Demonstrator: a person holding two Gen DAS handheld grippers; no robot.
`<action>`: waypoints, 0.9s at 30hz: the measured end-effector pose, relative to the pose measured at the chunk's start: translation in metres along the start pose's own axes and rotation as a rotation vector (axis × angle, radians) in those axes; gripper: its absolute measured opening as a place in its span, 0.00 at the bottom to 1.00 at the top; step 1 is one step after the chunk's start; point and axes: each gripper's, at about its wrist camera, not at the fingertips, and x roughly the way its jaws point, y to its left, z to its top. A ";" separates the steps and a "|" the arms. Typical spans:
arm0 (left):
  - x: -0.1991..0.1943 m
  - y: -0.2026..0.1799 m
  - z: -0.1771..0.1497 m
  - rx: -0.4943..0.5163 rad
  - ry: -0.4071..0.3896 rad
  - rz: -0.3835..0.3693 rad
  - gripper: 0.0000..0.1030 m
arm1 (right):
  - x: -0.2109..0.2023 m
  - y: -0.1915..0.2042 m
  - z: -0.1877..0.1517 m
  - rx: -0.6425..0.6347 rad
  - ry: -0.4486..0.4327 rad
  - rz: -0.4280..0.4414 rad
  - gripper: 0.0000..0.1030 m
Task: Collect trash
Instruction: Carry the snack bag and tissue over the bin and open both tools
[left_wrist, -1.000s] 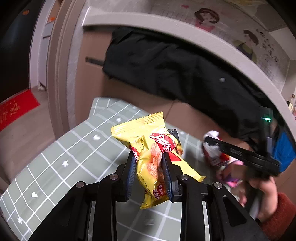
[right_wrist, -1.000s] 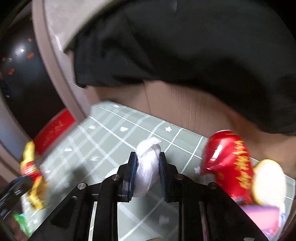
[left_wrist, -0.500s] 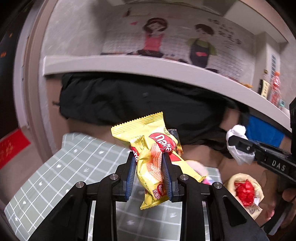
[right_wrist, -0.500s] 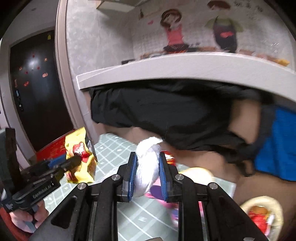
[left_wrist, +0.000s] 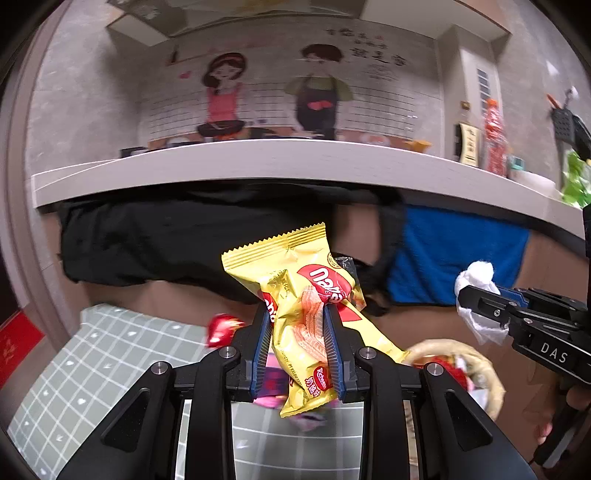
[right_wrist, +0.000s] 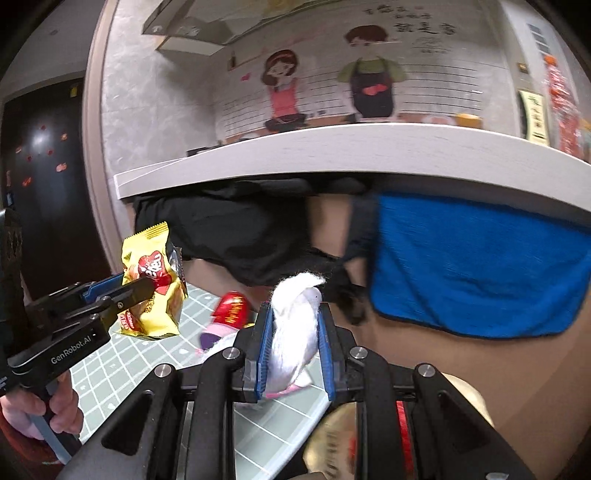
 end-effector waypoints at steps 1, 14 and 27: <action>0.002 -0.008 -0.001 0.005 0.002 -0.013 0.28 | -0.002 -0.007 -0.002 0.006 -0.002 -0.008 0.21; 0.045 -0.098 -0.023 0.016 0.111 -0.227 0.28 | -0.038 -0.094 -0.037 0.091 0.008 -0.142 0.21; 0.114 -0.143 -0.066 0.026 0.289 -0.315 0.28 | -0.010 -0.148 -0.073 0.169 0.091 -0.167 0.22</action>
